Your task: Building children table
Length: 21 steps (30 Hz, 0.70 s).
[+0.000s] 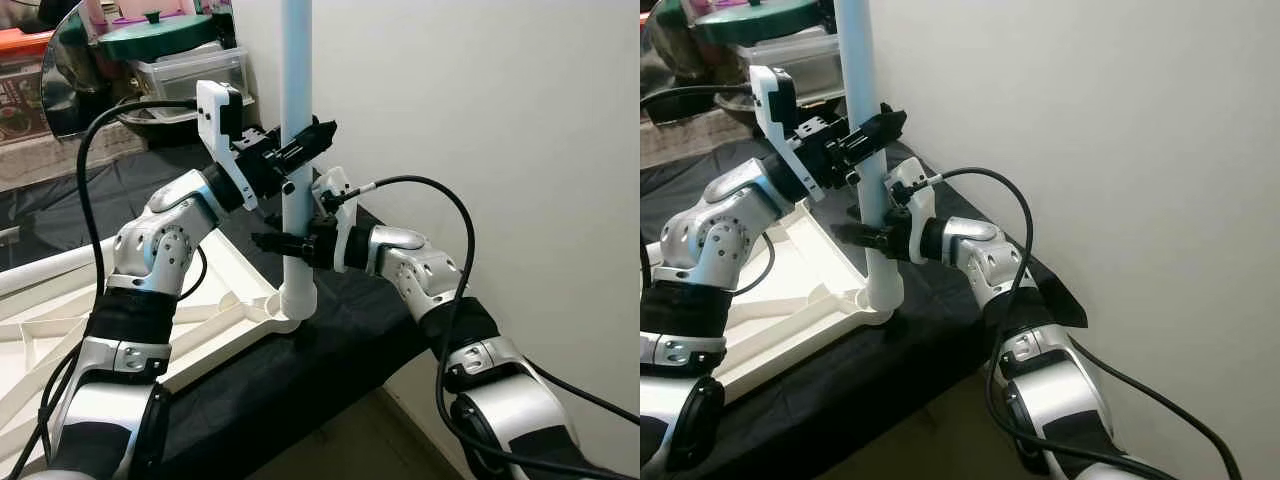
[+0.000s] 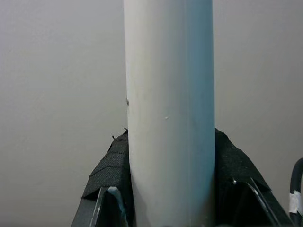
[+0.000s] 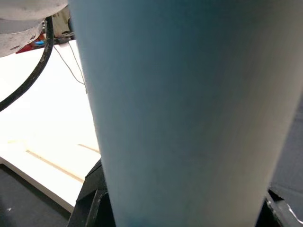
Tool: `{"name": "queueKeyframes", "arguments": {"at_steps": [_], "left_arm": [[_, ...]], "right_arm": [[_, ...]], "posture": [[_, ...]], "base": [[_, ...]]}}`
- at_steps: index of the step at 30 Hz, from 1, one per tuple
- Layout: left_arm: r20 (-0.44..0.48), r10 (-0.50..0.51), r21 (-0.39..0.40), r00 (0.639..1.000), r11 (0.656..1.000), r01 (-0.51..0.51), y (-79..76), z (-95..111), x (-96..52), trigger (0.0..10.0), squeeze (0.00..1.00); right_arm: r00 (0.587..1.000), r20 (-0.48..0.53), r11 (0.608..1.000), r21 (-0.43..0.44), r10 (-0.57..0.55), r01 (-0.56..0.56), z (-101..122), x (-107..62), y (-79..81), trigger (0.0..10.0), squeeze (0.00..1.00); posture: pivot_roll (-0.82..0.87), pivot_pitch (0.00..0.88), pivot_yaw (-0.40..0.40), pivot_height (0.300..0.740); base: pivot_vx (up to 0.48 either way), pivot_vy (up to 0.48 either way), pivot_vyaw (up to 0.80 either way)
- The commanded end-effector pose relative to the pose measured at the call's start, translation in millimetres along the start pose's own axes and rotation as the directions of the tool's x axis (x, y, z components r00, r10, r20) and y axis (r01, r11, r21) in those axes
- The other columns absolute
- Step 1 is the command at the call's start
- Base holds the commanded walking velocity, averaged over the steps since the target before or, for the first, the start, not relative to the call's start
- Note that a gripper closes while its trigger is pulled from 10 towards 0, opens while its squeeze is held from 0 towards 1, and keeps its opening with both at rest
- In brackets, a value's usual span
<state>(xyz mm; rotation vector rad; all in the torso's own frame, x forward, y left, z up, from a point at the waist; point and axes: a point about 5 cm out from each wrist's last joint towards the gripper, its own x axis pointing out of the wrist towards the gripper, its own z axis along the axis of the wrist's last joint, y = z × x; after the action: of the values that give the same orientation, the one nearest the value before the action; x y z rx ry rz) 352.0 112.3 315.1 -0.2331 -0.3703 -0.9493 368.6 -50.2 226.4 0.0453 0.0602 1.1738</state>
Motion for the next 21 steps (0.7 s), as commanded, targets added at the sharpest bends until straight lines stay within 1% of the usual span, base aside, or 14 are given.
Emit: {"name": "queueKeyframes", "arguments": {"at_steps": [1,4,5,7,8,10,12,14,15,17,18,20,21], "left_arm": [[-0.016,-0.002,-0.019,1.0,1.0,0.001,-1.3,-2.3,2.3,10.0,0.0],[-0.025,0.01,-0.031,1.0,0.999,-0.011,-0.4,-4.0,2.1,10.0,0.0],[-0.032,0.006,-0.025,0.999,1.0,-0.007,-0.8,-4.9,2.0,10.0,0.05],[-0.035,0.002,-0.02,0.999,1.0,-0.003,-1.1,-5.5,1.9,10.0,0.05],[-0.039,-0.017,-0.026,0.999,1.0,0.016,-2.9,-5.7,1.7,10.0,1.0],[-0.047,-0.036,-0.026,0.998,0.999,0.035,-4.8,-6.1,0.7,10.0,1.0],[-0.047,-0.034,-0.026,0.998,0.999,0.033,-4.2,-6.0,-0.6,10.0,1.0],[-0.053,-0.009,-0.007,0.999,1.0,0.009,-1.6,-5.5,-5.4,10.0,1.0],[-0.053,0.018,0.019,0.998,1.0,-0.017,1.0,-4.1,-9.2,10.0,1.0],[-0.05,0.027,0.03,0.998,0.999,-0.025,1.9,-3.3,-10.5,10.0,1.0],[-0.049,0.046,0.048,0.998,0.998,-0.044,3.7,-2.4,-12.2,10.0,0.0],[-0.049,0.046,0.048,0.998,0.998,-0.044,3.7,-2.4,-12.2,10.0,0.0],[-0.016,0.085,0.052,0.996,0.995,-0.084,6.3,3.8,-20.3,10.0,0.0]], "right_arm": [[0.999,0.03,1.0,-0.008,-0.025,0.025,10.1,0.6,-1.8,0.0,0.0],[0.999,0.037,1.0,-0.002,-0.028,0.028,9.6,-0.4,-1.5,0.0,0.0],[0.999,0.039,1.0,-0.002,-0.028,0.028,9.0,-0.8,-1.3,0.0,0.0],[0.999,0.04,1.0,-0.002,-0.028,0.028,8.6,-0.9,-1.2,0.0,0.0],[0.999,0.04,1.0,-0.002,-0.025,0.025,7.8,-1.0,-0.7,0.0,0.0],[0.999,0.045,1.0,0.004,-0.025,0.025,7.7,-1.4,-0.8,0.0,0.0],[0.998,0.049,1.0,0.003,-0.027,0.027,8.6,-1.8,-1.3,0.0,0.0],[0.998,0.053,0.999,-0.002,-0.037,0.037,10.3,-3.5,-3.8,0.0,0.0],[0.998,0.052,0.999,-0.005,-0.047,0.048,11.1,-5.5,-6.4,0.0,0.0],[0.997,0.052,0.999,-0.005,-0.051,0.051,11.4,-6.3,-7.4,0.0,0.0],[0.997,0.051,0.998,-0.006,-0.057,0.057,11.4,-7.4,-8.7,0.0,0.0],[0.997,0.051,0.998,-0.006,-0.057,0.057,11.4,-7.4,-8.7,0.0,0.0],[0.995,0.043,0.996,-0.008,-0.088,0.088,9.5,-13.8,-15.0,0.0,0.0]], "posture": [[-0.07,0.0,0.048,0.74],[-0.06,0.0,0.052,0.74],[-0.06,0.0,0.056,0.74],[-0.06,0.0,0.056,0.74],[-0.06,0.0,0.059,0.74],[-0.06,0.0,0.059,0.74],[-0.06,0.0,0.061,0.74],[-0.06,0.0,0.061,0.74],[-0.06,0.0,0.061,0.74],[-0.06,0.0,0.061,0.74],[-0.06,0.0,0.061,0.74],[-0.06,0.0,0.061,0.74],[-0.06,0.0,0.056,0.74]], "base": [[0.0,0.0,0.0],[0.0,0.0,0.0],[0.0,0.0,0.0],[0.0,0.0,0.0],[0.0,0.0,0.0],[0.0,0.0,0.0],[0.0,0.0,0.0],[0.0,0.0,0.0],[0.0,0.0,0.0],[0.0,0.0,0.0],[0.0,0.0,0.0],[0.0,0.0,0.0],[0.0,0.0,0.0]]}}
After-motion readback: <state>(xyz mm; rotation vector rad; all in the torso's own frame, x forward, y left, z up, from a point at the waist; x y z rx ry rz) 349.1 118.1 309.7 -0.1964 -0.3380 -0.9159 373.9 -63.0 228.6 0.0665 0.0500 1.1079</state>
